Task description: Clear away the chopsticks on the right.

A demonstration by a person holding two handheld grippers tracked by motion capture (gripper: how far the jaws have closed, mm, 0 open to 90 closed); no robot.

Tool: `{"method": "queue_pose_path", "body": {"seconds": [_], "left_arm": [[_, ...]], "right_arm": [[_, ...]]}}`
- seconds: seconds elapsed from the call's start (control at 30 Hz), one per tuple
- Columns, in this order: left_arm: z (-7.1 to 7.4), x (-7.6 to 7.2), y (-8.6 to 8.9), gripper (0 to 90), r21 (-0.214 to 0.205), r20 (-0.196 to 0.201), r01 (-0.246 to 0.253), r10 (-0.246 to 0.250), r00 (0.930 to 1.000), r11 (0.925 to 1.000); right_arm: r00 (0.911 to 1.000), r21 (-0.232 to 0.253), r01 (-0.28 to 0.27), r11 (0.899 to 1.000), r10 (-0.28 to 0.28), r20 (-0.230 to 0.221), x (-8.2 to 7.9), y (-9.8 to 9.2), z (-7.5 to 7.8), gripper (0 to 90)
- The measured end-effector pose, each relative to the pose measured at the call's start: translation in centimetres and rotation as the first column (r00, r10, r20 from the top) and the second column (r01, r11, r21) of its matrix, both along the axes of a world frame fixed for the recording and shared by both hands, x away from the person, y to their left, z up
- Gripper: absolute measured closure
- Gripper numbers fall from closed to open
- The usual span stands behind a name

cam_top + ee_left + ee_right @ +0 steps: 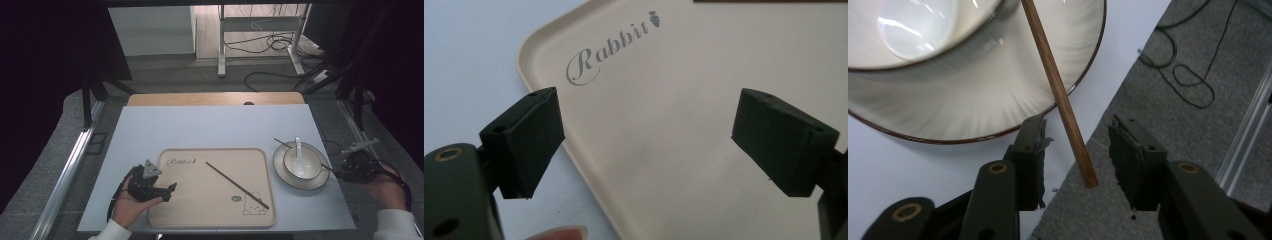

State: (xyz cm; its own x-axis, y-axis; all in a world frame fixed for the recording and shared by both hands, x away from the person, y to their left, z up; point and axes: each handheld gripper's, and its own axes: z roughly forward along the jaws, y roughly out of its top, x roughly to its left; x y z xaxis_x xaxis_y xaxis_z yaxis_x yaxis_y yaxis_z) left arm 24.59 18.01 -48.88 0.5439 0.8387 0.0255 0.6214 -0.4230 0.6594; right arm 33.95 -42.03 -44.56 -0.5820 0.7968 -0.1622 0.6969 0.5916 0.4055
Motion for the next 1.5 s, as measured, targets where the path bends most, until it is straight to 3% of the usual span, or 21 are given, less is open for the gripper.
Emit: {"method": "queue_pose_path", "body": {"seconds": [0.27, 0.6, 0.77, 0.9, 1.1, 1.23, 1.33, 1.5], "left_arm": [[0.0, -0.1, 0.0, 13.2, -0.001, 0.004, -0.001, 0.001, 1.0, 1.0], [0.0, -0.1, 0.1, 13.2, 0.005, 0.003, 0.003, -0.003, 1.0, 1.0], [0.1, -0.2, 0.1, 13.2, 0.005, 0.005, 0.001, -0.001, 1.0, 1.0], [0.1, -0.2, 0.1, 13.3, 0.001, 0.007, -0.002, 0.002, 1.0, 1.0], [0.1, -0.2, 0.1, 13.2, 0.006, 0.007, 0.0, 0.0, 1.0, 1.0], [0.1, -0.2, 0.0, 13.3, 0.006, 0.006, 0.001, -0.001, 1.0, 1.0], [0.1, -0.2, 0.1, 13.3, 0.005, 0.006, 0.0, 0.0, 1.0, 1.0], [0.1, -0.2, 0.1, 13.3, 0.004, 0.006, -0.001, 0.001, 1.0, 1.0]], "right_arm": [[0.9983, -0.073, -0.018, 0.997, 0.014, -0.057, 1.1, 0.2, -1.7, 68.8], [0.9957, -0.041, -0.044, 0.998, 0.041, -0.083, 1.1, 0.0, -1.9, 81.5], [0.9961, -0.025, -0.037, 0.999, 0.035, -0.081, 1.0, 0.0, -1.6, 82.6], [0.9988, 0.003, -0.013, 1.0, 0.013, -0.047, 0.7, -0.2, -0.6, 82.8], [0.9989, 0.11, 0.011, 0.994, -0.015, 0.043, -0.1, -0.1, 2.0, 82.9], [0.9956, 0.172, -0.015, 0.985, -0.001, 0.094, -0.6, 1.1, 3.5, 82.9], [0.9935, 0.189, -0.037, 0.981, 0.016, 0.113, -0.9, 2.2, 4.4, 82.9], [0.9878, 0.237, -0.108, 0.965, 0.078, 0.135, -1.3, 4.4, 5.5, 82.8]]}}
